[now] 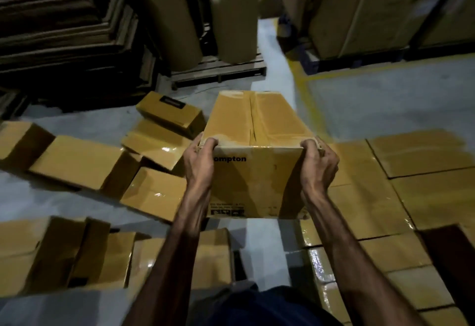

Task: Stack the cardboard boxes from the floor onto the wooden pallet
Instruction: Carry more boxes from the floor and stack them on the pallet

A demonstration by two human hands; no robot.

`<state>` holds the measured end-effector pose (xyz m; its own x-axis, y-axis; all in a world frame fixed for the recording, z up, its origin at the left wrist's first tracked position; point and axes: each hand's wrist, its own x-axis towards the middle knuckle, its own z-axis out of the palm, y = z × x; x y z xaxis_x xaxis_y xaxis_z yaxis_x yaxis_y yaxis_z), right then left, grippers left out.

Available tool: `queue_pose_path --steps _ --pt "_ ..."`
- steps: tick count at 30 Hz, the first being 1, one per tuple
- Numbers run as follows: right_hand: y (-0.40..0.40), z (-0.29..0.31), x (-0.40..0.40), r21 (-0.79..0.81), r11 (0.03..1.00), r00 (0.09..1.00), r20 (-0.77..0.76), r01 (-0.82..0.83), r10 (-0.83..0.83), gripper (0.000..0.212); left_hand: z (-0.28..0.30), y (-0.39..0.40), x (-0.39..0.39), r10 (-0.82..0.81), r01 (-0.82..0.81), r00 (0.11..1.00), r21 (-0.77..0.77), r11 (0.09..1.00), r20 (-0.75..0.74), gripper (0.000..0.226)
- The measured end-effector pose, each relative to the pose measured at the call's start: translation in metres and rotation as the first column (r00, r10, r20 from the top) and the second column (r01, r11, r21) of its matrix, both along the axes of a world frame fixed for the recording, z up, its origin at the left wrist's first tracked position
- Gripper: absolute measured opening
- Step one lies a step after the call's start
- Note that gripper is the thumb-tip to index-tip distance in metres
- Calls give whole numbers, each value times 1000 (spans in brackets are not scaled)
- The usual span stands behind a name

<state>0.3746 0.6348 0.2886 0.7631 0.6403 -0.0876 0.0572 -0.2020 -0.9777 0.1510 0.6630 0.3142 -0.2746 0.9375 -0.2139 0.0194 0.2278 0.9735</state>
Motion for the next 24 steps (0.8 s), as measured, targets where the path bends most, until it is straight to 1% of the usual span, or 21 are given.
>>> queue_pose_path --steps 1,3,4,6,7,10,12,14,15,16,18,19,20,22,24 --pt "-4 0 17 -1 1000 1000 5 30 -30 33 -2 4 18 -33 33 999 3 999 5 23" --pt "-13 0 47 -3 995 995 2 97 -97 34 -4 11 53 -105 105 994 0 994 8 30" --pt "-17 1 62 -3 989 989 4 146 -146 38 -3 15 71 -133 133 991 -8 991 10 35" --pt "-24 2 87 3 969 969 4 248 -248 51 -4 22 103 -196 196 981 -19 980 16 36" --pt "-28 3 98 11 958 958 1 286 -286 54 -4 26 117 -230 231 973 -25 973 16 36" --pt "-36 -3 123 27 926 926 -3 378 -378 49 -4 37 152 -351 351 936 -28 936 3 44" --pt "-36 -8 136 33 902 903 4 430 -430 43 -7 51 172 -412 411 911 -32 911 -13 40" --pt "-32 -12 148 12 881 881 -2 474 -474 31 -15 68 192 -464 463 885 -46 885 -28 39" --pt "-30 -15 154 -4 862 862 -14 508 -508 27 -20 77 203 -501 500 865 -44 865 -17 39" --pt "-29 -18 161 -20 834 833 -28 552 -552 30 -25 85 214 -536 535 844 -47 843 -7 38" --pt "-24 -25 175 -20 778 778 -4 628 -629 46 -41 105 239 -600 600 800 -70 797 14 39" --pt "-21 -28 182 -20 753 753 18 658 -658 49 -50 116 252 -627 627 779 -89 774 29 42" --pt "-17 -30 188 -28 724 725 36 689 -688 48 -60 128 266 -645 645 763 -113 756 48 49" --pt "-5 -31 199 -49 670 672 49 741 -739 39 -77 153 294 -687 691 721 -166 704 91 66" --pt "10 -28 211 -81 615 619 45 785 -784 38 -84 178 317 -734 740 669 -199 643 117 72"
